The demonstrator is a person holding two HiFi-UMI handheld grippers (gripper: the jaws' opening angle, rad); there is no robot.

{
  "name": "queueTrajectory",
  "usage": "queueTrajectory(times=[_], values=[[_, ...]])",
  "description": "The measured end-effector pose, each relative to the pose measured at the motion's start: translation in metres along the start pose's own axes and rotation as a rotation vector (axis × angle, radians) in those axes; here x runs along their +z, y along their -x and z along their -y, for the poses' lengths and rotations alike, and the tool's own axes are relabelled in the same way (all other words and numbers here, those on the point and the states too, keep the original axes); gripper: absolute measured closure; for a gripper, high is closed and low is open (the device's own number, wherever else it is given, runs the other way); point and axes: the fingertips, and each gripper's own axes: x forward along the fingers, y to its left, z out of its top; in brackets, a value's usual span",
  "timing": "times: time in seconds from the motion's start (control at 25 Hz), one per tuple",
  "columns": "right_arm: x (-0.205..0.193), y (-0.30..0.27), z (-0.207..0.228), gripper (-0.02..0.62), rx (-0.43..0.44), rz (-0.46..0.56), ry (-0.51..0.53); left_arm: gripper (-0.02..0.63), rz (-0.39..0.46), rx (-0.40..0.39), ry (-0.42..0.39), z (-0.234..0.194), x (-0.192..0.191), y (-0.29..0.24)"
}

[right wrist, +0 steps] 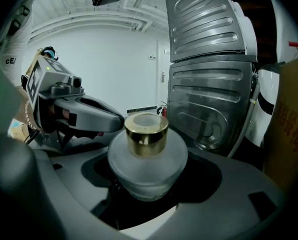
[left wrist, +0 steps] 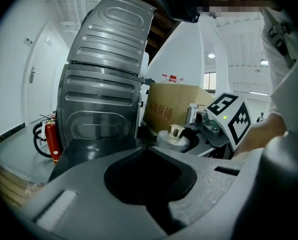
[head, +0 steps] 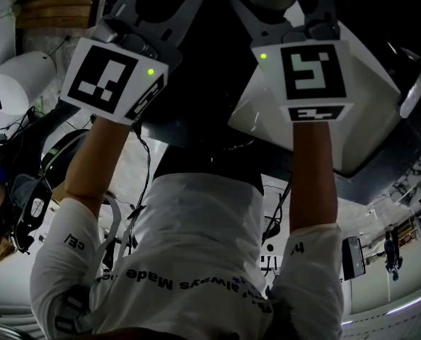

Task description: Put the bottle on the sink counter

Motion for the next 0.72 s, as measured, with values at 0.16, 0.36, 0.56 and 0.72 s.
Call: queueTrajectory(times=[0.16, 0.36, 0.56, 0.72], values=[[-0.0015, -0.0011, 0.0025, 0.259, 0.001, 0.002, -0.003, 0.603, -0.013, -0.007, -0.004, 0.0019, -0.0036, -0.0048], [0.0029, -0.0052, 0.0001, 0.259, 0.010, 0.008, -0.001, 0.603, -0.021, -0.004, -0.004, -0.0006, -0.0054, -0.0052], [-0.0004, -0.0066, 0.0005, 0.259, 0.025, 0.004, -0.002, 0.603, -0.025, 0.001, -0.002, 0.0012, -0.0082, -0.0085], [0.0018, -0.0088, -0.0026, 0.259, 0.024, 0.005, 0.002, 0.603, -0.022, 0.008, 0.000, -0.0015, -0.0076, -0.0037]])
